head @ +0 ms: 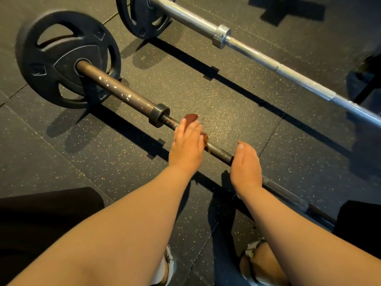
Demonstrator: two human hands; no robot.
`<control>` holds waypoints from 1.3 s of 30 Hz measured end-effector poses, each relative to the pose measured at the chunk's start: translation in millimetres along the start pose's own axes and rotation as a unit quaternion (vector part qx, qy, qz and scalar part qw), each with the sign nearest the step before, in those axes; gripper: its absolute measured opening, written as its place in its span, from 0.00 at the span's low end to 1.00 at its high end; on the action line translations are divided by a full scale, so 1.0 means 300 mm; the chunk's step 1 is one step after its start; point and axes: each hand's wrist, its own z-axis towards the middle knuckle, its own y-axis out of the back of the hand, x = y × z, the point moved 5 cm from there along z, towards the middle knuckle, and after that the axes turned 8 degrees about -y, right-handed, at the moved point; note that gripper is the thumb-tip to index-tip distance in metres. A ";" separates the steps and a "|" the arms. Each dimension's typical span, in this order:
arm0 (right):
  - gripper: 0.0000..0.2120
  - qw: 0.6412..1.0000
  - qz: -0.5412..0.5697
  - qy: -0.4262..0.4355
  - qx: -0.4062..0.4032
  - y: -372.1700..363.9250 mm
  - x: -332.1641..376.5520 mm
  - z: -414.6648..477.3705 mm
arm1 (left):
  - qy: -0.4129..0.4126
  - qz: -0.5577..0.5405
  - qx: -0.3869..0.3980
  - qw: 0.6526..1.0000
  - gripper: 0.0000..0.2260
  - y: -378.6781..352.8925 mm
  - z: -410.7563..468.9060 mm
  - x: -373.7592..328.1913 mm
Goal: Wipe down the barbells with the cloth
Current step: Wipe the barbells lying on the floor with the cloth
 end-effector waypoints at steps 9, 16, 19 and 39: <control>0.21 0.999 0.035 0.035 0.004 -0.006 0.002 -0.067 | -0.104 -0.014 0.110 0.988 0.23 -0.123 -0.105 -0.179; 0.28 0.984 -0.122 0.125 0.034 -0.085 0.055 -0.089 | -0.049 -0.114 0.044 0.991 0.26 -0.032 -0.123 -0.132; 0.30 0.956 -0.261 0.136 0.020 -0.113 0.096 -0.074 | 0.005 -0.079 0.047 0.996 0.25 -0.030 -0.129 -0.072; 0.20 0.962 -0.230 0.147 0.014 -0.088 0.043 -0.014 | -0.039 0.014 0.006 0.999 0.18 -0.089 -0.048 -0.058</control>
